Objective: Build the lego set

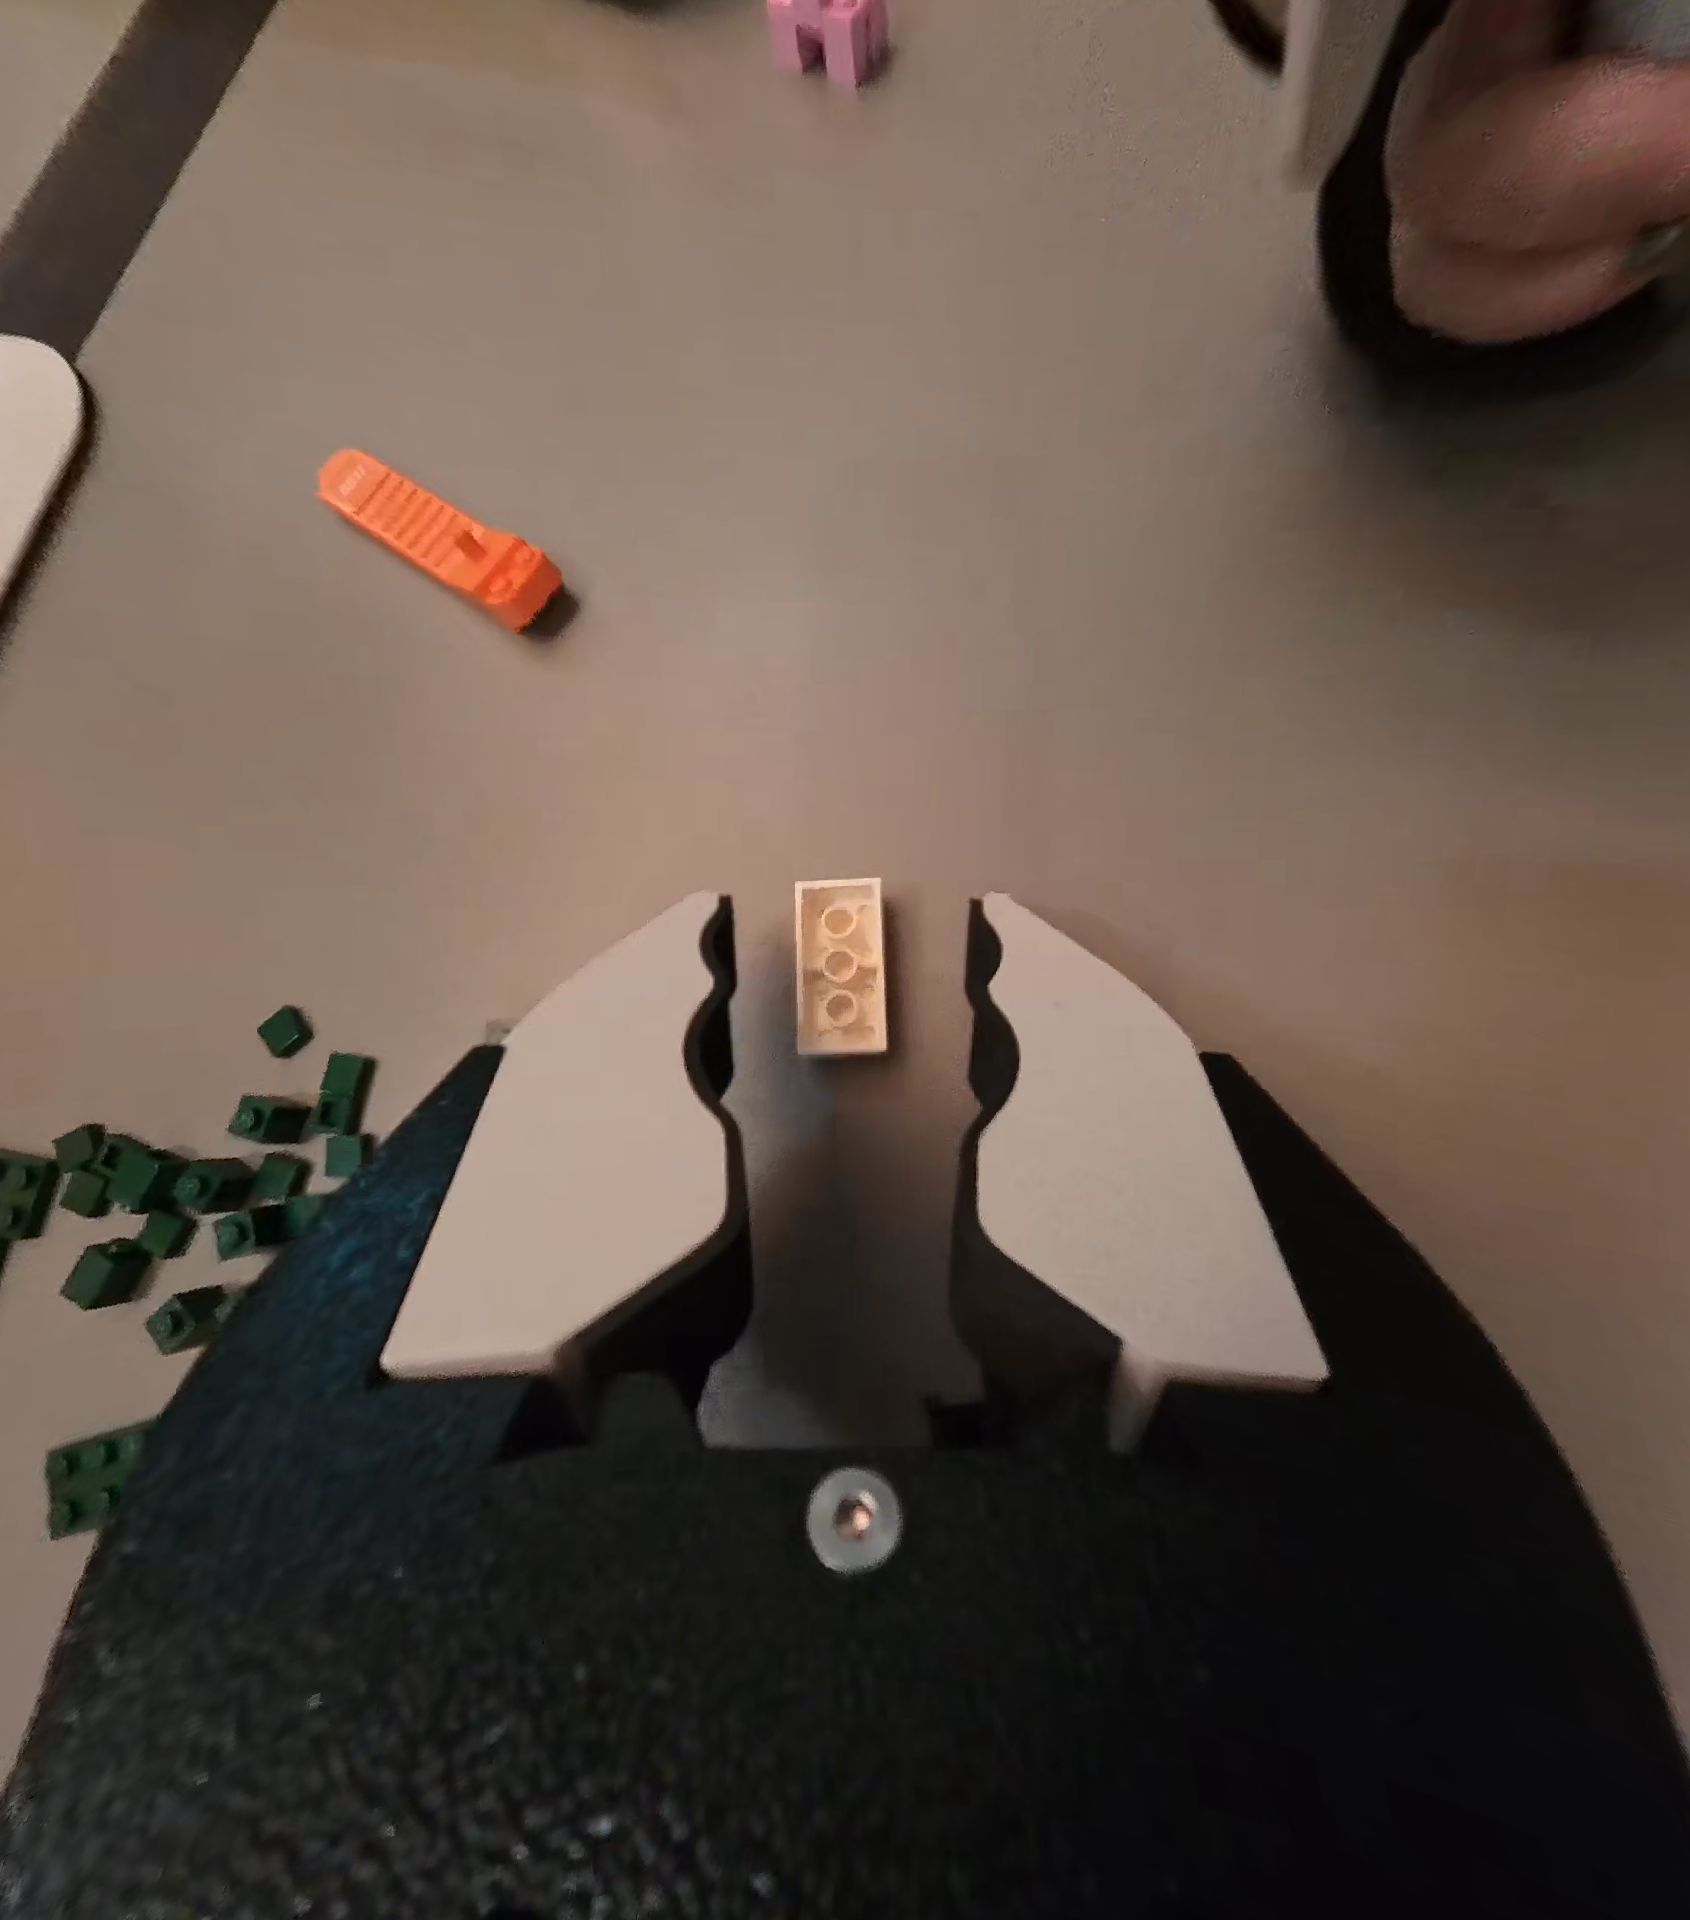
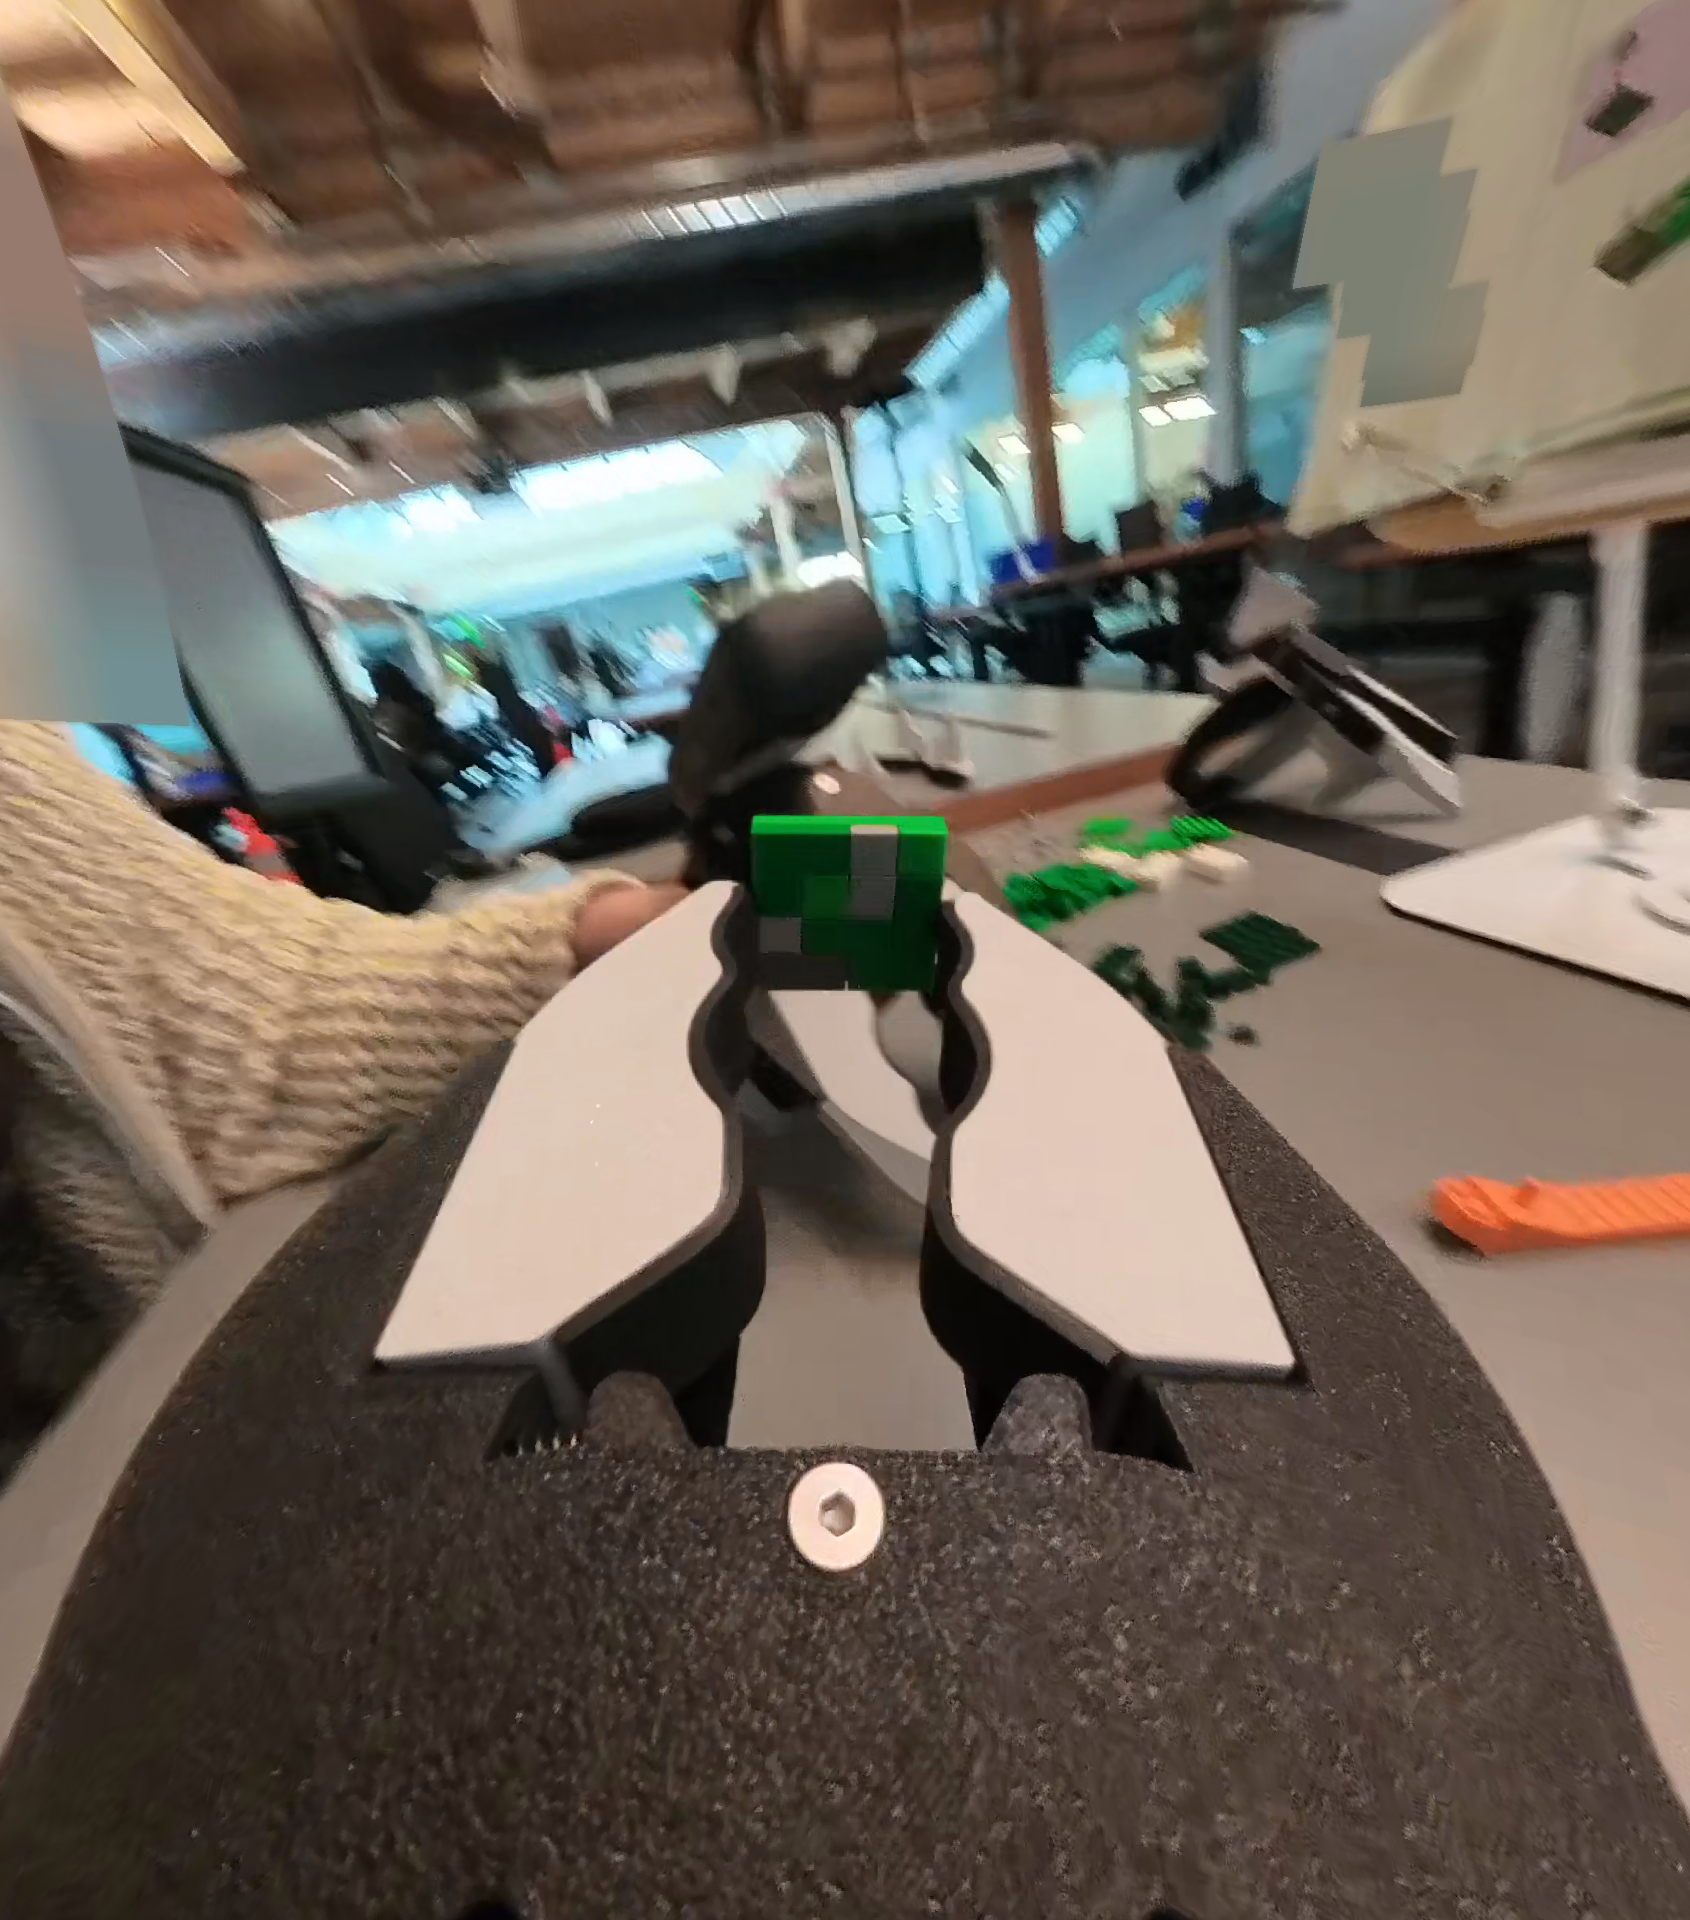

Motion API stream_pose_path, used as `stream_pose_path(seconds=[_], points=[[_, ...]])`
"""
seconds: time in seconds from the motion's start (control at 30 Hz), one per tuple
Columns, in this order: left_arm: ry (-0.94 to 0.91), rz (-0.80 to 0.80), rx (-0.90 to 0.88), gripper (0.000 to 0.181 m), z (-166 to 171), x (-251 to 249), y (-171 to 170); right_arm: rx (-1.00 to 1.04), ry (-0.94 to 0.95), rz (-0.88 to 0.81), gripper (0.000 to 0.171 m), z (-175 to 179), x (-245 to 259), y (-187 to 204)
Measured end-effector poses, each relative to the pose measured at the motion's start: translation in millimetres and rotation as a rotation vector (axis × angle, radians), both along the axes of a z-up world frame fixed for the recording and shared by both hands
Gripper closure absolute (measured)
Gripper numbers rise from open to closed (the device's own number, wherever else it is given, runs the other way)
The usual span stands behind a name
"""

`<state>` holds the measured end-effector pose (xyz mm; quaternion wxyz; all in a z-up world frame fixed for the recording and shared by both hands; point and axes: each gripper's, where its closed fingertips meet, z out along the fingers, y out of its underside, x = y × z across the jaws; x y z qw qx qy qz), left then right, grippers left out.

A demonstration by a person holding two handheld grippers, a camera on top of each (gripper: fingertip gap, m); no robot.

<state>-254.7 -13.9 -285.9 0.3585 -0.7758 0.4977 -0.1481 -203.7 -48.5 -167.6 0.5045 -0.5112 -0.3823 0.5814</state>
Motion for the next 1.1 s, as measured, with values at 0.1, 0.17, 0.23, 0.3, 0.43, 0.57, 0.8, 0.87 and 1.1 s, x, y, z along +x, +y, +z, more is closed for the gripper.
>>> stream_pose_path(seconds=[0.1, 0.17, 0.23, 0.3, 0.43, 0.57, 0.8, 0.87, 1.1], points=[[-0.163, -0.023, 0.058, 0.130, 30, 11, -1, -0.066, 0.153, 0.104, 0.139, 21, 9, -8], [-0.311, -0.066, 0.147, 0.125, 60, 23, -6, -0.098, 0.216, 0.116, 0.138, 30, 13, -7], [-0.450, -0.127, 0.201, 0.129, 86, 38, -19, -0.119, 0.268, 0.136, 0.138, 36, 17, -8], [-0.611, -0.182, 0.120, 0.129, 105, 53, -35, -0.132, 0.316, 0.161, 0.138, 41, 19, -10], [-0.853, -0.178, -0.012, 0.123, 130, 66, -46, -0.118, 0.325, 0.159, 0.138, 44, 20, -10], [-0.819, -0.130, 0.055, 0.127, 131, 72, -44, -0.073, 0.271, 0.118, 0.138, 40, 15, -10], [-0.900, -0.172, -0.052, 0.144, 133, 77, -51, -0.023, 0.164, 0.124, 0.138, 28, 4, -17], [-0.909, -0.198, -0.069, 0.148, 132, 78, -54, -0.014, 0.142, 0.129, 0.138, 26, 2, -19], [-0.868, -0.232, -0.071, 0.148, 127, 73, -54, 0.028, 0.111, 0.099, 0.137, 23, 1, -19]])
